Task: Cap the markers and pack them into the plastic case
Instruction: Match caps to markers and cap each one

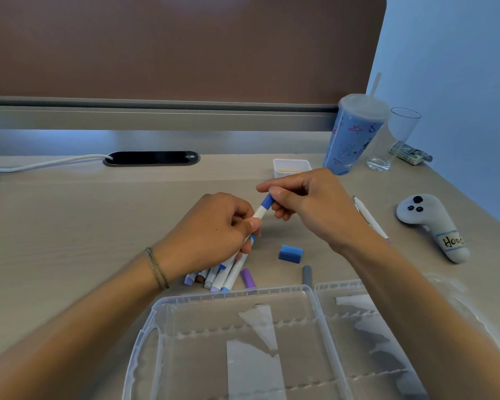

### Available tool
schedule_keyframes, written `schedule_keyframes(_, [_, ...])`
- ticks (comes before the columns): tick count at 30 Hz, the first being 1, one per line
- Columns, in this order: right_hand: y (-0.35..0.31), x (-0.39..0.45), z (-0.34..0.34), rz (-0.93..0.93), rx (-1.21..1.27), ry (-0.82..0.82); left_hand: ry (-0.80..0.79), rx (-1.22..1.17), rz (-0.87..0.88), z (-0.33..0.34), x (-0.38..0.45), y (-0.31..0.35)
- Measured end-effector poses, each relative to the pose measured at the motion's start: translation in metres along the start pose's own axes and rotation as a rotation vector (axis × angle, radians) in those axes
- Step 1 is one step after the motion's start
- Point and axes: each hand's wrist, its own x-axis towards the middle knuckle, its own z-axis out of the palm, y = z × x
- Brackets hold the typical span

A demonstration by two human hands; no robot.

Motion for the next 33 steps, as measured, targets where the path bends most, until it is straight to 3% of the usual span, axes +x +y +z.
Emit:
schedule_keyframes(5, [0.001, -0.003, 0.014, -0.016, -0.024, 0.074, 0.001, -0.039, -0.061, 0.000, 0.001, 0.002])
schedule_keyframes(8, [0.003, -0.004, 0.013, 0.062, -0.027, -0.001, -0.073, -0.017, -0.110, 0.001, 0.002, 0.001])
schedule_keyframes(12, [0.003, 0.000, 0.001, 0.116, -0.138, -0.084, -0.001, 0.232, -0.030, 0.002, 0.004, -0.004])
schedule_keyframes(16, [0.002, 0.004, -0.030, 0.196, -0.229, -0.020, 0.094, 0.396, -0.021, 0.000, 0.004, -0.011])
schedule_keyframes(25, [0.035, 0.007, -0.079, 0.487, -0.836, 0.010, 0.203, 0.718, -0.034, 0.004, 0.000, -0.013])
schedule_keyframes(33, [0.049, 0.004, -0.075, 0.592, -0.991, 0.019, 0.186, 0.745, -0.057, 0.006, 0.002, -0.015])
